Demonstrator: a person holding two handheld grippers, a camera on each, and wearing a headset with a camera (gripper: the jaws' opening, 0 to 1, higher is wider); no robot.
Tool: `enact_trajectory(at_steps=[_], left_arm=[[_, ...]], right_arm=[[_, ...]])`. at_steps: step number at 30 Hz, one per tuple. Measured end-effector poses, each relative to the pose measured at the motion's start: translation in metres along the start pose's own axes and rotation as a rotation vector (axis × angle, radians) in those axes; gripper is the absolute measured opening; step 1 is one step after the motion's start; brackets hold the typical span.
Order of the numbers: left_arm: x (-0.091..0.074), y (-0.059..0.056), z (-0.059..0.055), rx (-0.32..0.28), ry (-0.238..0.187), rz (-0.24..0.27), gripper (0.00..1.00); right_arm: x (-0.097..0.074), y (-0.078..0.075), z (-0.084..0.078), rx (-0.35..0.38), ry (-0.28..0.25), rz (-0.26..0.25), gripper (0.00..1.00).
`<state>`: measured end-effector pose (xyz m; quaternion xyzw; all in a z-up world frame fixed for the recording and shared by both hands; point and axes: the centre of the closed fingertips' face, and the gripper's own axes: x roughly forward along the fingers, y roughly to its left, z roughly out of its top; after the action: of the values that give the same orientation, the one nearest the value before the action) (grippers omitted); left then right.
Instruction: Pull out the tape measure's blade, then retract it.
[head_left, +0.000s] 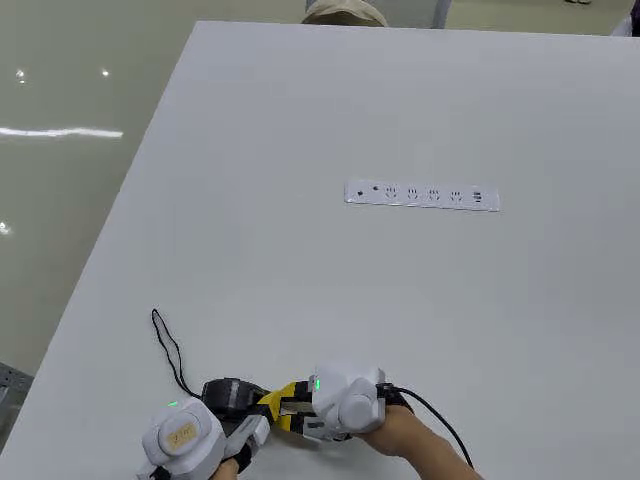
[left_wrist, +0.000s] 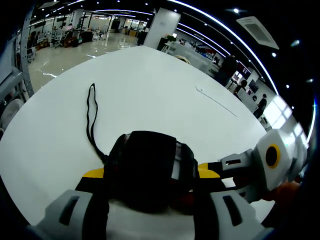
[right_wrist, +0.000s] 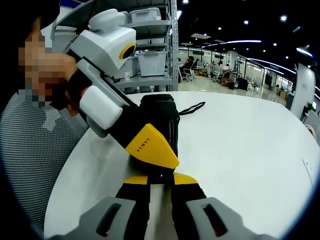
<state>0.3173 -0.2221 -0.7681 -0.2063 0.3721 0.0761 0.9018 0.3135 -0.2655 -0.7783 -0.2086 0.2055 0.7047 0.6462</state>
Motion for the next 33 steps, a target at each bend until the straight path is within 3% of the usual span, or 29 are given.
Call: enact_trajectory(at_steps=[4, 11, 15, 23, 33], left_arm=[[0.000, 0.000, -0.001, 0.032, 0.018, -0.005, 0.66], [-0.002, 0.000, -0.005, 0.106, 0.046, -0.014, 0.66], [-0.005, -0.002, -0.004, 0.119, 0.048, -0.028, 0.68], [-0.012, -0.005, 0.002, 0.173, 0.035, -0.056, 0.70], [-0.025, -0.007, 0.010, 0.232, 0.016, -0.107, 0.75]], right_arm=[[0.000, -0.001, -0.001, 0.035, 0.005, -0.011, 0.15], [-0.002, 0.000, -0.002, 0.033, 0.016, -0.021, 0.17], [-0.006, -0.001, -0.003, 0.037, 0.020, -0.032, 0.20], [-0.016, 0.001, -0.005, 0.039, 0.031, -0.052, 0.23], [-0.042, 0.000, -0.006, 0.076, 0.023, -0.122, 0.29]])
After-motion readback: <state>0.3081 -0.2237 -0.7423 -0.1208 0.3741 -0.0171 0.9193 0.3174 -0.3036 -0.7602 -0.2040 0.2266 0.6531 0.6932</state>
